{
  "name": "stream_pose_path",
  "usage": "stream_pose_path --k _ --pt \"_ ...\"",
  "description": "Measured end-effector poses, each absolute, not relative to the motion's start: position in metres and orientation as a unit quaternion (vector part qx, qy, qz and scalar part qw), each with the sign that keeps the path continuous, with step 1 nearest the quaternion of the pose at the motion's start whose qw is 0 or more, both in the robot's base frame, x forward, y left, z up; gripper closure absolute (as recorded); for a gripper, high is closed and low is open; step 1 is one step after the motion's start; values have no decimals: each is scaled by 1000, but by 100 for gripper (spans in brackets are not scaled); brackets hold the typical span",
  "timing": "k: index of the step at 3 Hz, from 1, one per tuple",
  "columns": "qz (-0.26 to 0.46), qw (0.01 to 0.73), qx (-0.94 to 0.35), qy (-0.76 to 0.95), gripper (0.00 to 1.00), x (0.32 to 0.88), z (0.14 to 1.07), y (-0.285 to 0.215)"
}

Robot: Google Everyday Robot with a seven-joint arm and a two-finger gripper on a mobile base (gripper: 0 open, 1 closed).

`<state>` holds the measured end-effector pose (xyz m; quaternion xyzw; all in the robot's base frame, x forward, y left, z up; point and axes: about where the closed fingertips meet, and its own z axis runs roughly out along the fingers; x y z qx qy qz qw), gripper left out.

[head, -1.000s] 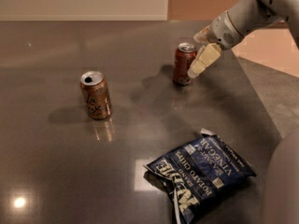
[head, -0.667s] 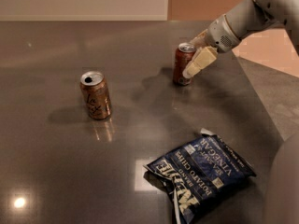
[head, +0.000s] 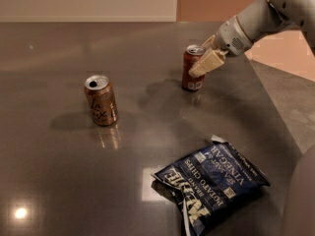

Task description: Knock coke can over

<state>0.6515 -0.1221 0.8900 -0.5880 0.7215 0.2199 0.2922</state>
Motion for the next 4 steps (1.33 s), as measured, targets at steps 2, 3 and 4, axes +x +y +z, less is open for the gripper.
stream_pose_path --k 2,3,4 --pt "146 215 -633 730 100 621 916 -131" --pt "85 169 -654 732 100 602 922 -138" --pt "30 120 -670 732 82 583 915 -146"
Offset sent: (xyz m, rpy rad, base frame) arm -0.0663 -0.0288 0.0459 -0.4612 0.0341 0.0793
